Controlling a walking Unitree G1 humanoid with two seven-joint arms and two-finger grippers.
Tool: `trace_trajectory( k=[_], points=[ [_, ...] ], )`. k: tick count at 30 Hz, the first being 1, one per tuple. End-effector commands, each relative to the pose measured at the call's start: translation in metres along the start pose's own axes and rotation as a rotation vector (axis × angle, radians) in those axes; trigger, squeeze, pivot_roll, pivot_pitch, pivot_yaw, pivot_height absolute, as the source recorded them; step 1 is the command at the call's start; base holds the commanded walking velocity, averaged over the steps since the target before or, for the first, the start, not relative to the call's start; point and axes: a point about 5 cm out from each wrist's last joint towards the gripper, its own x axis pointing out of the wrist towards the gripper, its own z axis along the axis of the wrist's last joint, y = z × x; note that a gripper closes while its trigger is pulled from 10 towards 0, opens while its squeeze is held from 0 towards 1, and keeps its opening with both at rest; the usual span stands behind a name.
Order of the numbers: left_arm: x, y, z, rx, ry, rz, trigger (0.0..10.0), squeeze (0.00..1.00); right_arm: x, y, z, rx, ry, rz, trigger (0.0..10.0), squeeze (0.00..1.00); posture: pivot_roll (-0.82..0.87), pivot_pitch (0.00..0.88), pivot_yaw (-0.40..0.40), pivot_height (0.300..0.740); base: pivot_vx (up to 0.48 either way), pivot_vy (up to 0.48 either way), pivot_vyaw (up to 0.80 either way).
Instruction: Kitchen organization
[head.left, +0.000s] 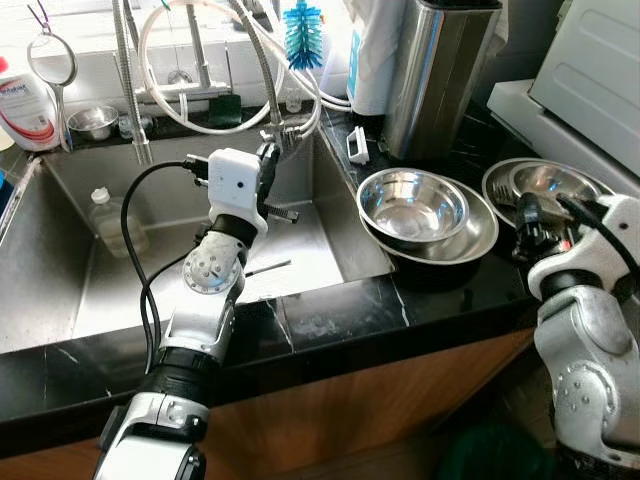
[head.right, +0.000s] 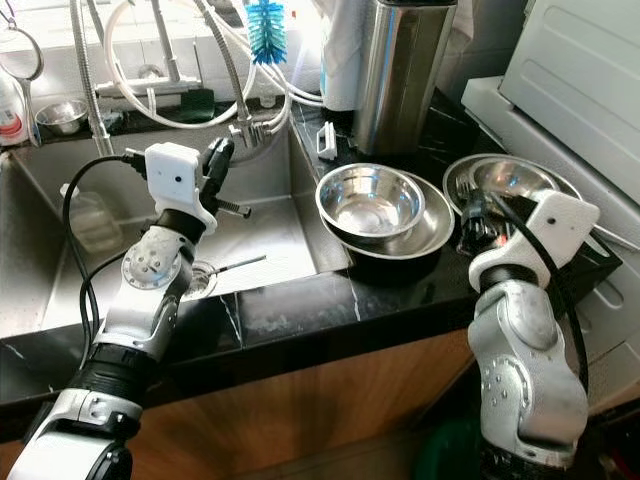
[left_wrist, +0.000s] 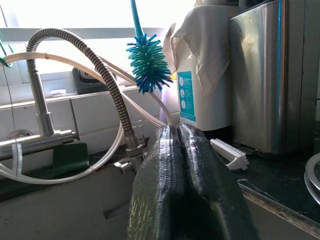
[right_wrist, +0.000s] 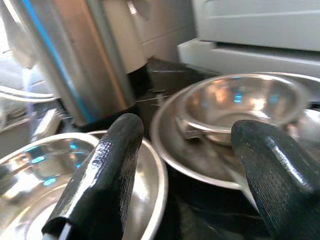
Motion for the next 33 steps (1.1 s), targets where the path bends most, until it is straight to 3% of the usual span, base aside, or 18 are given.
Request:
trace_trajectory(
  k=[1,10,15,26,33],
  points=[
    [0.005,-0.001,0.003,0.009,-0.004,-0.016,10.0,0.00,0.003,0.003,0.000,0.023,0.029,0.048,10.0,0.00,-0.02,0.044,-0.009,0.740,0.000,0.000,0.00],
    [0.006,-0.001,0.004,0.017,-0.008,-0.017,10.0,0.00,0.011,0.012,0.004,0.096,0.067,0.160,10.0,0.00,-0.02,0.039,-0.010,0.740,0.000,0.000,0.00],
    [0.005,-0.002,0.004,0.019,-0.008,-0.025,10.0,0.00,0.018,0.013,-0.006,0.297,0.120,0.202,10.0,0.00,0.00,0.029,-0.012,0.740,0.000,0.000,0.00],
    [0.007,-0.001,0.005,0.023,-0.013,-0.030,10.0,0.00,0.029,0.030,-0.018,0.313,0.192,0.283,10.0,0.00,0.00,0.003,-0.009,0.740,0.000,0.000,0.00],
    [0.006,-0.002,0.004,0.020,-0.014,-0.032,10.0,0.00,0.032,0.032,-0.020,0.307,0.209,0.284,10.0,0.00,0.00,0.000,-0.013,0.740,0.000,0.000,0.00]
  ],
)
